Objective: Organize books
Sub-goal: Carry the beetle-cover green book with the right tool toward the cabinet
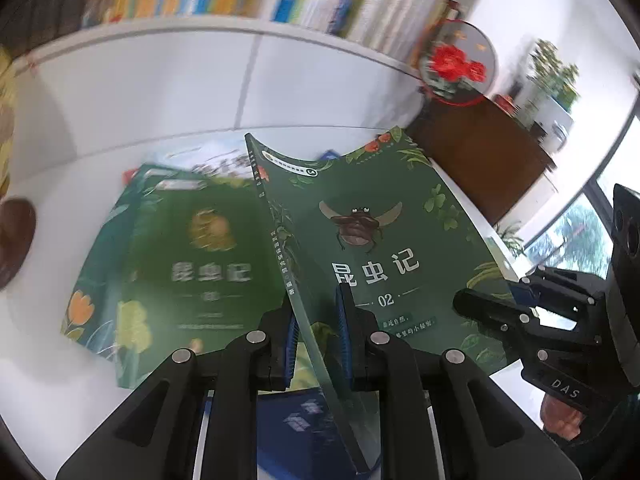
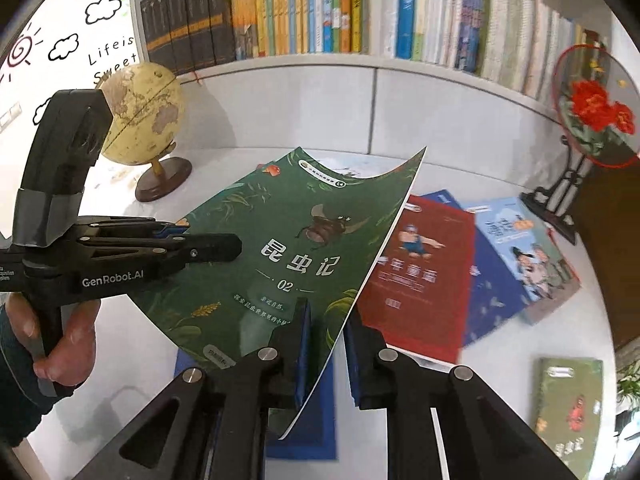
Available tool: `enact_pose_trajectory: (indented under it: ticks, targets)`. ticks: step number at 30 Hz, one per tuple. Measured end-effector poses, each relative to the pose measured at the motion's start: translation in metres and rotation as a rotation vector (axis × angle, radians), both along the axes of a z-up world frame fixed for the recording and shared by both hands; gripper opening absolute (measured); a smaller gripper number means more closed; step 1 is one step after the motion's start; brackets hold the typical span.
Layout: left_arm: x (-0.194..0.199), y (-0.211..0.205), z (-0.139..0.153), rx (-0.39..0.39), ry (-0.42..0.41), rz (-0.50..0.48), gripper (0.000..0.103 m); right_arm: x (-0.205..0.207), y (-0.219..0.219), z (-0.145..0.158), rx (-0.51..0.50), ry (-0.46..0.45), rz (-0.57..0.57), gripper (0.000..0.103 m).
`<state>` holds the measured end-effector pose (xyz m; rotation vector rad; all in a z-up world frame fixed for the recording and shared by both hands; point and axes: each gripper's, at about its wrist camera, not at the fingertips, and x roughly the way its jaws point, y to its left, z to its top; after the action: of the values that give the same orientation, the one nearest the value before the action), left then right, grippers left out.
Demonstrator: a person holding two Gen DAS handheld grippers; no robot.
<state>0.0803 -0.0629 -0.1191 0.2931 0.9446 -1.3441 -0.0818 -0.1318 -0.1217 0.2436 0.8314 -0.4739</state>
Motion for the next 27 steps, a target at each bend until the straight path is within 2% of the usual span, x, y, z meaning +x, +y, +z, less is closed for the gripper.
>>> enact_pose_trajectory:
  ticks: [6,11,16,20,27]
  targets:
    - [-0.058,-0.025,0.016,-0.018,-0.01,-0.067,0.014,-0.069,-0.016,0.02,-0.017,0.004,-0.053,0.015]
    - [-0.131,-0.061,0.023,-0.04,-0.012,-0.121,0.014,-0.142,-0.039,0.031,-0.042,0.035,-0.105,0.016]
    - [-0.201,-0.096,0.021,-0.066,0.001,-0.125,0.014,-0.213,-0.072,0.035,-0.044,0.07,-0.126,0.016]
    - [-0.255,-0.122,0.01,-0.075,-0.001,-0.121,0.014,-0.267,-0.104,0.025,-0.034,0.104,-0.124,0.016]
    - [-0.309,-0.149,-0.03,-0.042,0.029,-0.067,0.014,-0.315,-0.146,-0.015,0.019,0.138,-0.099,0.016]
